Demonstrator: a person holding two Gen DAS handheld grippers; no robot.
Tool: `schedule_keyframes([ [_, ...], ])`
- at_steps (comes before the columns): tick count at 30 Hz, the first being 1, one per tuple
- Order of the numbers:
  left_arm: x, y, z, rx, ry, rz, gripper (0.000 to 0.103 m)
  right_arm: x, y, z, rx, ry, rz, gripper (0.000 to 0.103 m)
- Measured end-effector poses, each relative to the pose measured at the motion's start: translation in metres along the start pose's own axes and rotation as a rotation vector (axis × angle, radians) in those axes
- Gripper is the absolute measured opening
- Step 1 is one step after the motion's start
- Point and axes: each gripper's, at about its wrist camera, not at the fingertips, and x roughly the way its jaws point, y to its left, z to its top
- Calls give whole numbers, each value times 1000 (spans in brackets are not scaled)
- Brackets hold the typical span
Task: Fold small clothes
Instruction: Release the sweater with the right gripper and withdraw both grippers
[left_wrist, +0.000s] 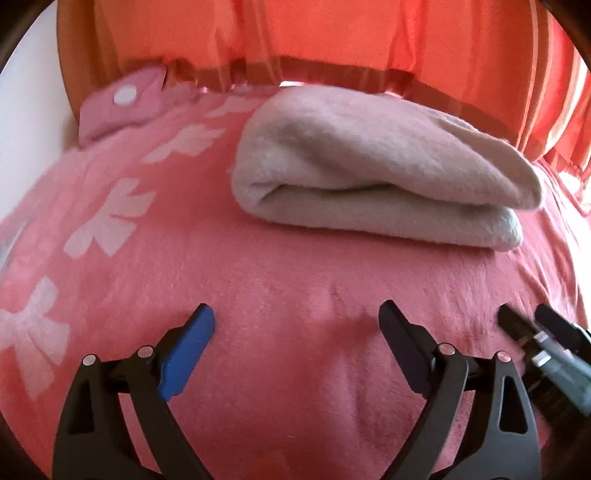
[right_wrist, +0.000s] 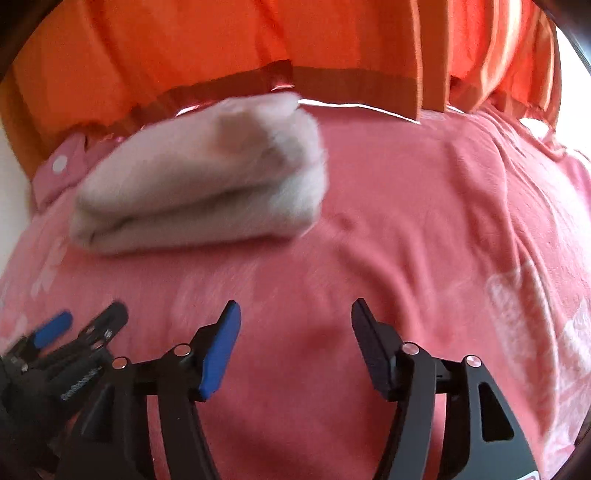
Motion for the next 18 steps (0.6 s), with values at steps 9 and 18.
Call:
schedule_keyframes([
  [9,-3,0,-4,-30,-36,50,87,-7,19,-15,-21,-45,-44,61],
  [18,-4,-4,-5,-20,-45,95,83,-6,23,-15,-35,-69,-75,61],
])
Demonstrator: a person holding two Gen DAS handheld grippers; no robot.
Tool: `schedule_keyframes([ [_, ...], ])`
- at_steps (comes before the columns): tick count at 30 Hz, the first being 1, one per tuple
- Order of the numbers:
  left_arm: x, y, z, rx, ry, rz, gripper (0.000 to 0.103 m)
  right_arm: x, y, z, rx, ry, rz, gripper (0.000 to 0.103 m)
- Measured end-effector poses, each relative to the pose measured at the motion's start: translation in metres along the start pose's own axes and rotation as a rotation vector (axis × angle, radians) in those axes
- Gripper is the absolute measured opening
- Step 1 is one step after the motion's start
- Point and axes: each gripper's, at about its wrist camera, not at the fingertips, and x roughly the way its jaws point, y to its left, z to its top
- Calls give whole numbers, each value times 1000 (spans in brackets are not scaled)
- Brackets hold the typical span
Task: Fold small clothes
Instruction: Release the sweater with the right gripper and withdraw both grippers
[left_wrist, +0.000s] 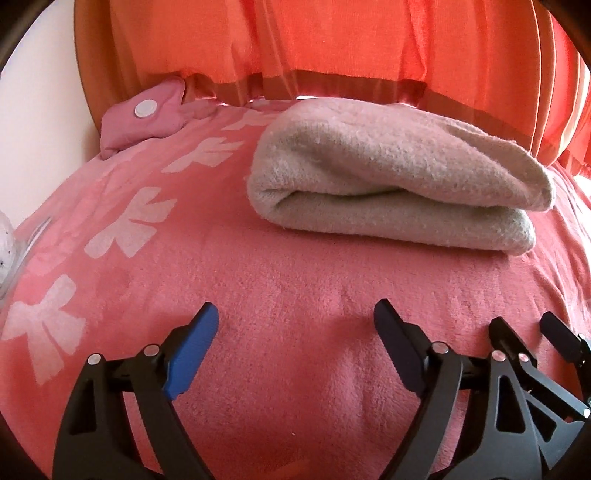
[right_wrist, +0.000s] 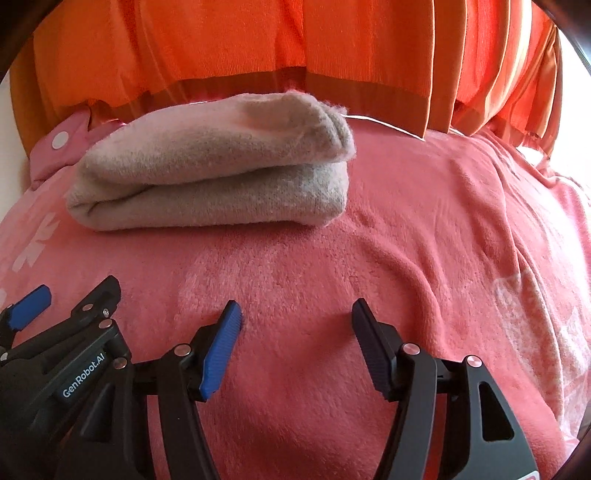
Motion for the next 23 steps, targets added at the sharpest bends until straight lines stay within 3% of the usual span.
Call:
schedule_keyframes([
  [17,-1,-3,0,9,-2,26,83,0,0,0,0,0,3,62],
  [23,-1,-3,0,17,3,12,78,0,2,1,-2,-2,-3,62],
])
